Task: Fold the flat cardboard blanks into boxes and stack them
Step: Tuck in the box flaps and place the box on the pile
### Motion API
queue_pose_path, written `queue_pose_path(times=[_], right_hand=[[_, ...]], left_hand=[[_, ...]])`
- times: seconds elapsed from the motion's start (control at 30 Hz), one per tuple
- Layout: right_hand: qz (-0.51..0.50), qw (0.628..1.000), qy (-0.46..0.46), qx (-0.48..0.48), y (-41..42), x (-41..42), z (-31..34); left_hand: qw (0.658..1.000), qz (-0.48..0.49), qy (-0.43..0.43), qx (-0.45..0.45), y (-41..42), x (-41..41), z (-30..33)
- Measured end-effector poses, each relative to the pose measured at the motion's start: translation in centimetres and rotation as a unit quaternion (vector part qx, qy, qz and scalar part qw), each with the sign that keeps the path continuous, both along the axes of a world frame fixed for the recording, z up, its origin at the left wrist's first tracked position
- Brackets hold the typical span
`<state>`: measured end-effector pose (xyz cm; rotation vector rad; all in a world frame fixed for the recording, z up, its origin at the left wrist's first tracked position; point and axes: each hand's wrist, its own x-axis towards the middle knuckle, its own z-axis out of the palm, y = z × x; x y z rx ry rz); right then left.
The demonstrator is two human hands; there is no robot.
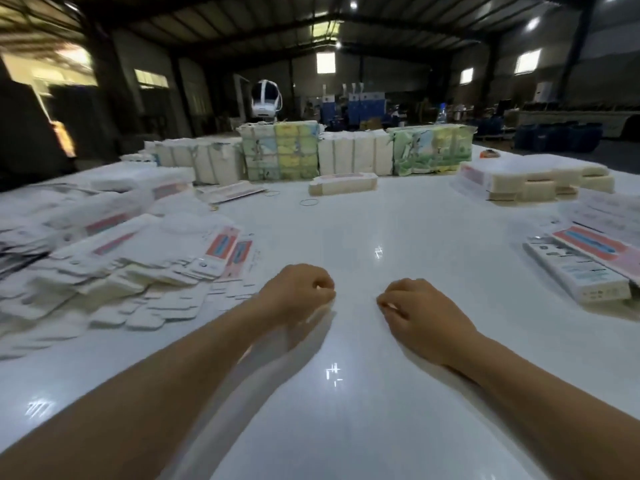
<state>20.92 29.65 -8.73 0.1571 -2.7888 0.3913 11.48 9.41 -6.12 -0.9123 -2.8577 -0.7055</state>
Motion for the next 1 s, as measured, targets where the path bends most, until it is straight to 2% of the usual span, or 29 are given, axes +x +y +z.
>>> queue_pose_path(times=[0.1,0.2,0.27,0.37,0.53,0.83,0.93,1.0], right_hand=[[-0.001,1.0,0.017,-0.004,-0.1,-0.1,0.0],[0.0,0.999,0.032,-0.013,0.0,0.1,0.1],[-0.001,0.999,0.033,-0.02,0.0,0.4,0.1],[-0.003,0.999,0.025,-0.025,-0.1,0.5,0.0],[-0.005,0.999,0.025,-0.036,-0.2,0.7,-0.1],[0.002,0.999,0.018,-0.032,0.0,0.6,-0.2],[0.007,0.999,0.023,-0.025,0.0,0.4,-0.1],[0.006,1.0,0.022,-0.018,0.0,0.3,-0.1]], left_hand=[[0.99,0.132,0.029,-0.033,-3.5,-5.6,3.7],[0.935,0.337,0.034,-0.101,-8.2,-10.0,4.2],[0.897,0.415,0.005,-0.152,-10.1,-11.4,2.9],[0.883,0.431,0.016,-0.186,-11.5,-13.4,1.0],[0.889,0.426,-0.069,-0.153,-12.5,-16.2,2.4],[0.879,0.445,-0.109,-0.129,-12.2,-16.5,3.3],[0.872,0.468,-0.084,-0.114,-11.5,-16.7,3.6],[0.864,0.489,-0.002,-0.122,-10.7,-16.0,3.2]])
